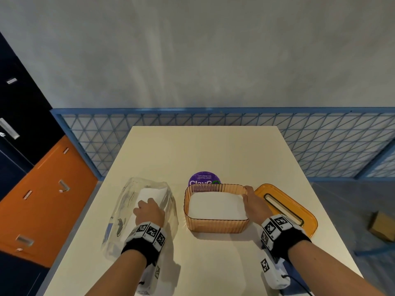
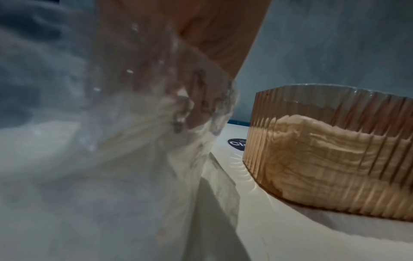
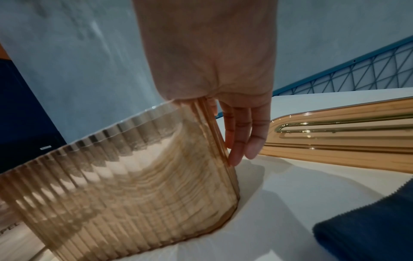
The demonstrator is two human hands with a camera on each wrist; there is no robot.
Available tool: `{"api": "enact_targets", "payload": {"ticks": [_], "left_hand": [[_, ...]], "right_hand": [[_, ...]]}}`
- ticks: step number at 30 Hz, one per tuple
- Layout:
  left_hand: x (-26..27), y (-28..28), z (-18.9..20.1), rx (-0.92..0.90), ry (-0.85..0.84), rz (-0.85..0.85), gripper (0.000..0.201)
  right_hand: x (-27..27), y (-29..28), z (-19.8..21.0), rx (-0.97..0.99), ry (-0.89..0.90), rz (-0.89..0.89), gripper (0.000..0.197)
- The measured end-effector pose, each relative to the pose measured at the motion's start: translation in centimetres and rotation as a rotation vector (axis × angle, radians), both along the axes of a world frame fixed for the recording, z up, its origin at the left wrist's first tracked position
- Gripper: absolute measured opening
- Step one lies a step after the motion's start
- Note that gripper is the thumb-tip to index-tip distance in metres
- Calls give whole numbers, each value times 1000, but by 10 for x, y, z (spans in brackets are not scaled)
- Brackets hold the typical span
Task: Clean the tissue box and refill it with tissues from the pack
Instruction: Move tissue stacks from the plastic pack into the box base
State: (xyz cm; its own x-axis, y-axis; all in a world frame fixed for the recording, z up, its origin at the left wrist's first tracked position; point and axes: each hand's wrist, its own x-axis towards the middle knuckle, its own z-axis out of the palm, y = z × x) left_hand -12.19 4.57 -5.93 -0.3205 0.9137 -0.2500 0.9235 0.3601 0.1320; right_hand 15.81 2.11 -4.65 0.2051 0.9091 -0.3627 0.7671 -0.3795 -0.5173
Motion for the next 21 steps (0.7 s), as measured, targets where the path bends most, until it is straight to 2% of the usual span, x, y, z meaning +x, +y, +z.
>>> {"api": "enact_targets", "payload": {"ticks": [3, 8, 15, 21], "left_hand": [[2, 3, -1, -36, -7, 4, 42], [1, 6, -3, -11, 30, 6, 27], [2, 3, -3, -24, 40, -10, 49], [6, 4, -2, -38, 96, -35, 28]], "right_hand": [[-1, 0, 2, -12, 5, -6, 42], [-1, 0, 3, -22, 22, -14, 42], [-2, 0, 4, -23, 22, -16, 42], [-3, -1, 6, -29, 29, -15, 42]]}}
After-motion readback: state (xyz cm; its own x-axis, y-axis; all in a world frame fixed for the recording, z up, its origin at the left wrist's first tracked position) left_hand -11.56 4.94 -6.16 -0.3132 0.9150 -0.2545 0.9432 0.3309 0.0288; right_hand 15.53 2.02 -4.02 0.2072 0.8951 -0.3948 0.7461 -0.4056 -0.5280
